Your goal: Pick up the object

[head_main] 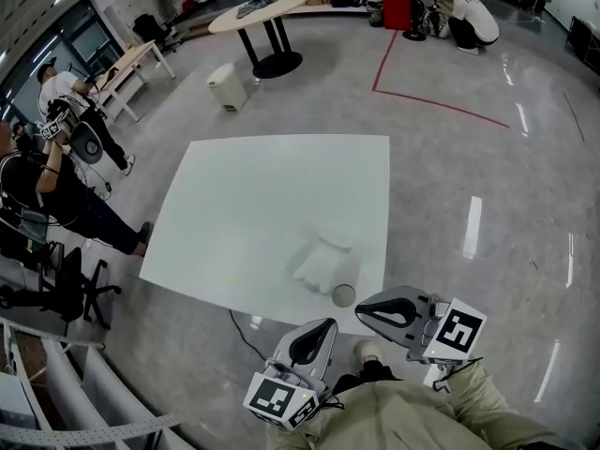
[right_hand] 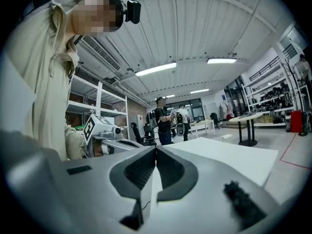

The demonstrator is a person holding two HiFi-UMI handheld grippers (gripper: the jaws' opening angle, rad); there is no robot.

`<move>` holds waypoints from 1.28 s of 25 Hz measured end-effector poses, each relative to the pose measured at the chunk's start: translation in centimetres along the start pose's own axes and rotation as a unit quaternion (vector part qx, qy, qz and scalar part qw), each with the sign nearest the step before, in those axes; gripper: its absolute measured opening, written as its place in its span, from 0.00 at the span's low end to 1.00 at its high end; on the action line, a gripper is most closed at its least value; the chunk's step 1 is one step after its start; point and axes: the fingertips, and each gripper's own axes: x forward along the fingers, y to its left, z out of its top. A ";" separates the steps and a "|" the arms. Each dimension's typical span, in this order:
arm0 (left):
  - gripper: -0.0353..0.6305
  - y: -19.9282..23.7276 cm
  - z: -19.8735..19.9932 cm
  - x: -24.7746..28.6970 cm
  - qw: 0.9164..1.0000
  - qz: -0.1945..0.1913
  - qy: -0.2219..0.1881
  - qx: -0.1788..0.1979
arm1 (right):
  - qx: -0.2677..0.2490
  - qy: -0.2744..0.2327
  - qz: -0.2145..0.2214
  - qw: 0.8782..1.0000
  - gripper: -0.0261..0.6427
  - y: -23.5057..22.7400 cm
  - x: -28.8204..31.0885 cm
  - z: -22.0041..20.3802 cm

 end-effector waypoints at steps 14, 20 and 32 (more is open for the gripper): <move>0.16 6.0 -4.2 2.4 0.995 0.056 0.072 -0.031 | 0.060 0.040 -0.003 0.997 0.05 -2.7 1.3 -3.8; 0.67 11.0 -7.5 5.4 0.988 0.103 0.118 0.013 | 0.075 0.045 0.004 0.996 0.05 -2.6 2.0 -5.3; 0.94 14.2 -14.1 11.7 0.970 0.087 0.224 0.048 | 0.103 0.049 -0.001 0.994 0.05 -2.8 2.5 -7.2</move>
